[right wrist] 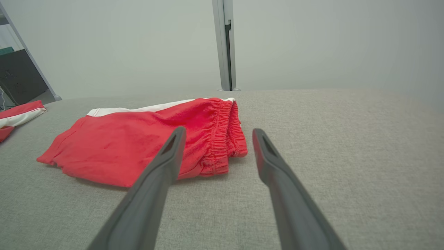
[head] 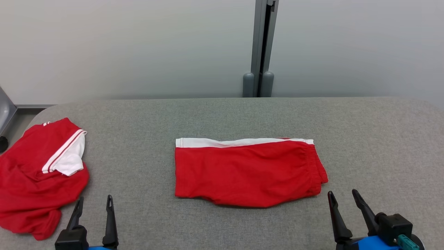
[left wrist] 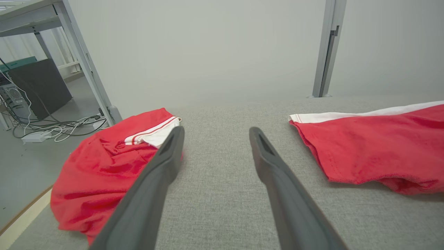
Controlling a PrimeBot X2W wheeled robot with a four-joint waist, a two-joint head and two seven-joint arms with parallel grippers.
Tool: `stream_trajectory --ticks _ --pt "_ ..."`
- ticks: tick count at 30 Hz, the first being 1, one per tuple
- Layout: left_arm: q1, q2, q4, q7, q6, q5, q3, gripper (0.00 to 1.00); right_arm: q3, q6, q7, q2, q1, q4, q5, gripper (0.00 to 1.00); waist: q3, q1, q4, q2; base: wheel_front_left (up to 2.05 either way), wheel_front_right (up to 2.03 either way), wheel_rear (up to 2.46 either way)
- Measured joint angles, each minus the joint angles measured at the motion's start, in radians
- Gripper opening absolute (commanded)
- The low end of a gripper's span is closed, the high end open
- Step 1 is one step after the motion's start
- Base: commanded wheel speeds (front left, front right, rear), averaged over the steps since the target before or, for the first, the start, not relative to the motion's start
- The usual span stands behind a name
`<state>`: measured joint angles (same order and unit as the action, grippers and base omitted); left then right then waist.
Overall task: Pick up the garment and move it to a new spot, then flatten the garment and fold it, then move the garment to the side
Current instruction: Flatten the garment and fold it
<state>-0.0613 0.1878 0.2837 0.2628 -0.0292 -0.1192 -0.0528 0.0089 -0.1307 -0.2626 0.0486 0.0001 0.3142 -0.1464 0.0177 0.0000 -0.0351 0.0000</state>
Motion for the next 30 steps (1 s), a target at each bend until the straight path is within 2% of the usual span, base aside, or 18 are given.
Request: stream_trajectory --ticks 23,30 --pt "0.002 -0.035 0.023 0.000 0.036 0.048 0.044 1.00 0.010 0.000 0.000 0.000 -0.005 0.046 0.017 1.00 -0.001 0.0000 0.009 0.0000 0.00 0.00 0.00" --pt "0.016 -0.042 0.013 0.000 0.039 0.059 0.052 1.00 0.021 0.000 0.014 0.000 -0.152 0.080 0.076 1.00 -0.020 0.0000 0.001 0.0000 0.00 0.00 0.00"
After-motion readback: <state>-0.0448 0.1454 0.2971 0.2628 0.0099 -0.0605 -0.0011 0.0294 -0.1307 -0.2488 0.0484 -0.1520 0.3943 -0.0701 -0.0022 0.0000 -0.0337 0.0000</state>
